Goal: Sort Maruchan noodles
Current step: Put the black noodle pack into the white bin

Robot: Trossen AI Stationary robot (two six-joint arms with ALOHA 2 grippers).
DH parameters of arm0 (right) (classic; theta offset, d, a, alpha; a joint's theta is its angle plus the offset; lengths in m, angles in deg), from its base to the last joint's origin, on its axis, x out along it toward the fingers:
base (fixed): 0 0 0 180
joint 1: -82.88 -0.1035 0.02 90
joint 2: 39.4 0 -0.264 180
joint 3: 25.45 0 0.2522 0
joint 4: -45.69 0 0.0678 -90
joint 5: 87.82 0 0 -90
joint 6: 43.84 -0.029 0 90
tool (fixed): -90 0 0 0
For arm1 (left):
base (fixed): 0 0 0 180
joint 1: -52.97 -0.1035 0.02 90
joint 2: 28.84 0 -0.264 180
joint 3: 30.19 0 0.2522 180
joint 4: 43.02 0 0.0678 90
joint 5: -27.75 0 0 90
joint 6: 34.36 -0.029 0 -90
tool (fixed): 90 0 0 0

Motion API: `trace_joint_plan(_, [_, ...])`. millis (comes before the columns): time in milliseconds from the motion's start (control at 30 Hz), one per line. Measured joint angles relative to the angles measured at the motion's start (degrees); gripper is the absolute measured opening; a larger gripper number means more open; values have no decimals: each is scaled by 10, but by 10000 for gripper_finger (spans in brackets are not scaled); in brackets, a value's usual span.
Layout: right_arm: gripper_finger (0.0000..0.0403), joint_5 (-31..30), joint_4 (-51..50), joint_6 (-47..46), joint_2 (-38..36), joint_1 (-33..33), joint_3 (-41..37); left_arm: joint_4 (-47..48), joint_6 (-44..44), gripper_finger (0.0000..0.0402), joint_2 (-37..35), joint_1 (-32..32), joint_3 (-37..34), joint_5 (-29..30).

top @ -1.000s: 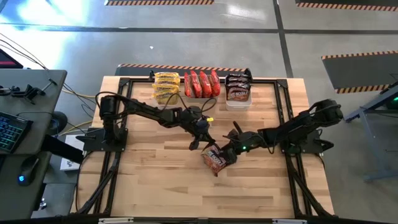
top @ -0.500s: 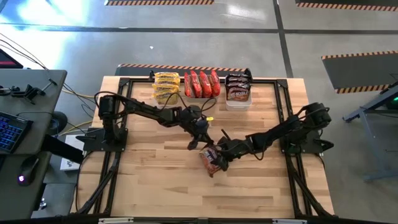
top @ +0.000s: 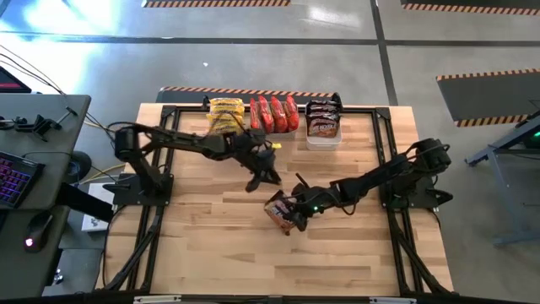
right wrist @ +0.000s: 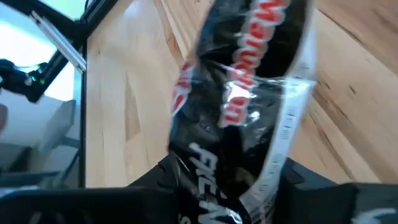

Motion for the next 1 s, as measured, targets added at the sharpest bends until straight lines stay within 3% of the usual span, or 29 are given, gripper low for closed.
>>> trace_joint_plan(200, [101,25,-72,55,0,3,48,-17,-65,64,-91,-4,-84,6])
trace_joint_plan(367, [100,42,-217,122,0,14,117,-222,-1,45,-153,7,-243,8])
trace_joint_plan(500, [99,34,-394,186,0,27,203,-370,55,33,-196,9,-338,11])
trace_joint_plan(600, [99,6,-507,256,0,31,271,-421,86,26,-230,9,-382,33])
trace_joint_plan(800, [99,-89,-745,382,-1,51,396,-425,85,17,-281,10,-428,39])
trace_joint_plan(933, [99,-183,-873,452,-1,85,431,-422,68,14,-288,10,-446,39])
trace_joint_plan(1000, [99,-185,-905,477,-1,118,435,-422,63,13,-288,10,-452,39])
